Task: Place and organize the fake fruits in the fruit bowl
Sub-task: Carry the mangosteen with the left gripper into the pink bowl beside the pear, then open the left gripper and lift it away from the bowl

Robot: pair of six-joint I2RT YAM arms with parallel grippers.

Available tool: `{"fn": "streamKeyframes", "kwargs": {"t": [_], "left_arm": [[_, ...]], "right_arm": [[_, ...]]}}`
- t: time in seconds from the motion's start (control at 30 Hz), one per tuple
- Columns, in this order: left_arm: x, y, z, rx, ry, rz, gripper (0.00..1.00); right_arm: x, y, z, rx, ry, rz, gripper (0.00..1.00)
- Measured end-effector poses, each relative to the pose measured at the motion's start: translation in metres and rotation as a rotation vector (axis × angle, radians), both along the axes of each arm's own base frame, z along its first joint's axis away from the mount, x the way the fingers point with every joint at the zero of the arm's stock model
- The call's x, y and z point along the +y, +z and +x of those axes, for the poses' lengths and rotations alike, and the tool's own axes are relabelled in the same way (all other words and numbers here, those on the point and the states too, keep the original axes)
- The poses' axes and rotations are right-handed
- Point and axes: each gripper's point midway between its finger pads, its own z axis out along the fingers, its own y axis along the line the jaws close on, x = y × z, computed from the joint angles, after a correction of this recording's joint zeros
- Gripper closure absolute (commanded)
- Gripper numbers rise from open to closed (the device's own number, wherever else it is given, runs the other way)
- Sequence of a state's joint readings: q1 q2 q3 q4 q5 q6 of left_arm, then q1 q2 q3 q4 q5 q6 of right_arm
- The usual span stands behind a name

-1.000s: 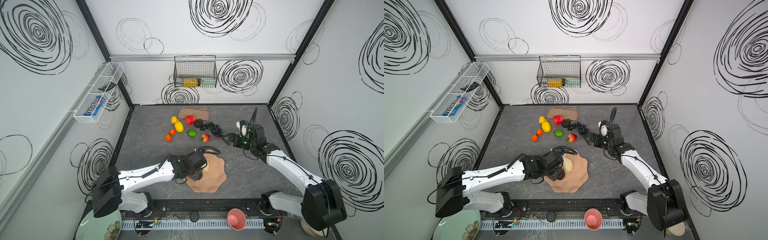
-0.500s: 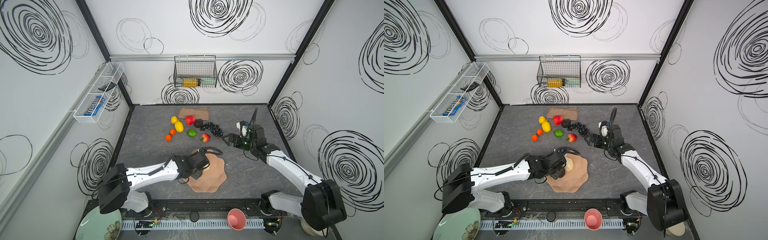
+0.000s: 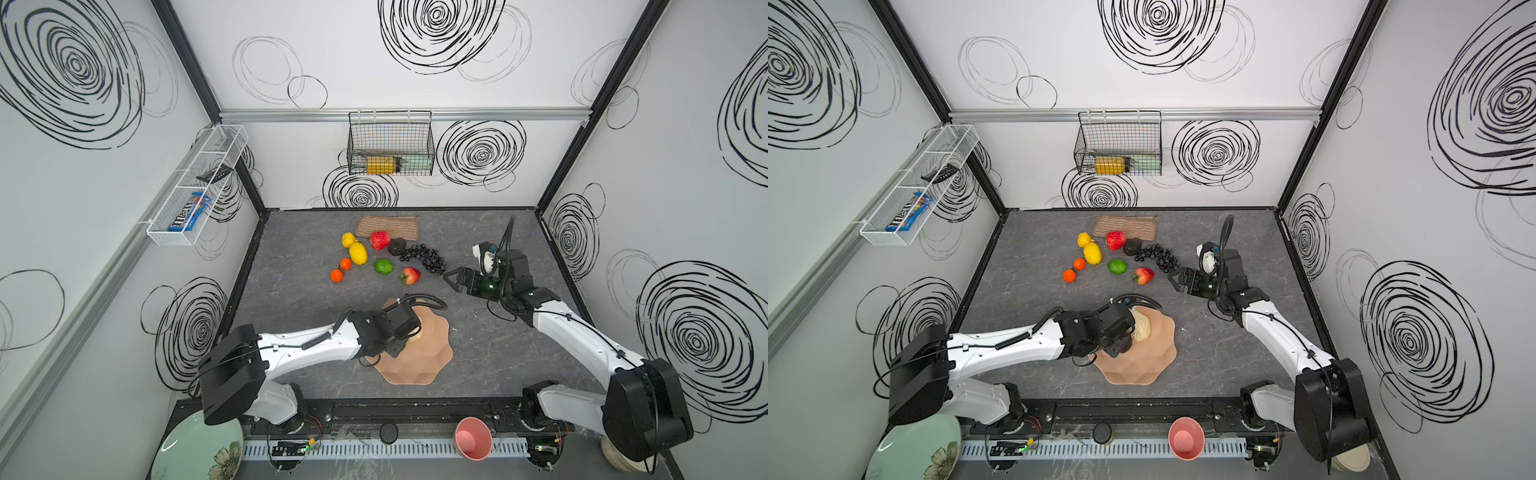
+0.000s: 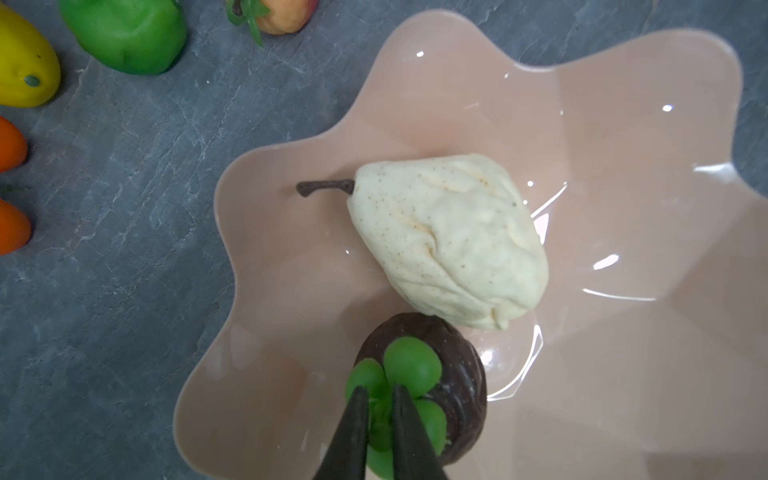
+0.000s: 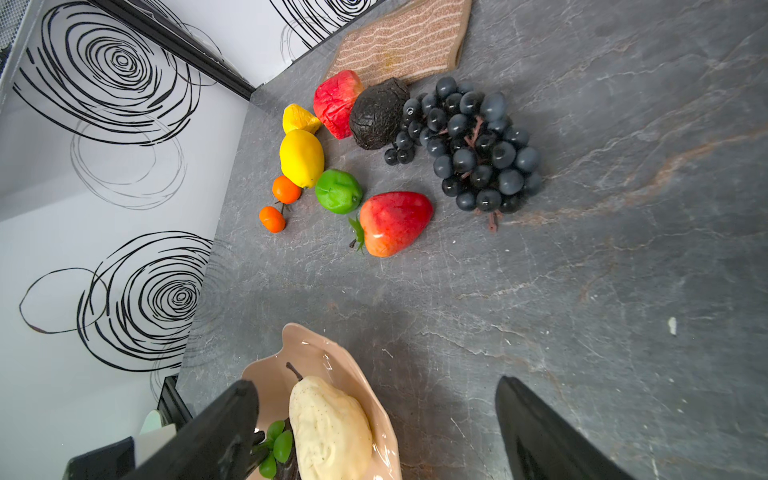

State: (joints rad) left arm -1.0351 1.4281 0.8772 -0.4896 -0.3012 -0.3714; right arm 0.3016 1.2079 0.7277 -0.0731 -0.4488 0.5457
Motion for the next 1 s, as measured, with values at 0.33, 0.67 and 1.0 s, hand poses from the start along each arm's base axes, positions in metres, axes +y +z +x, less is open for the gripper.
{"fn": "streamKeyframes", "kwargs": {"t": [0.33, 0.67, 1.0], "left_arm": [[-0.003, 0.003, 0.0, -0.003, -0.006, -0.018, 0.72], [-0.006, 0.024, 0.002, -0.024, -0.01, -0.095, 0.64], [0.03, 0.078, 0.055, -0.092, 0.17, -0.288, 0.6]], "right_arm": [[0.001, 0.0, -0.001, 0.004, 0.006, 0.007, 0.07], [0.002, 0.0, -0.002, 0.011, 0.009, 0.016, 0.06], [0.002, 0.002, -0.002, 0.006, 0.009, 0.018, 0.06]]}}
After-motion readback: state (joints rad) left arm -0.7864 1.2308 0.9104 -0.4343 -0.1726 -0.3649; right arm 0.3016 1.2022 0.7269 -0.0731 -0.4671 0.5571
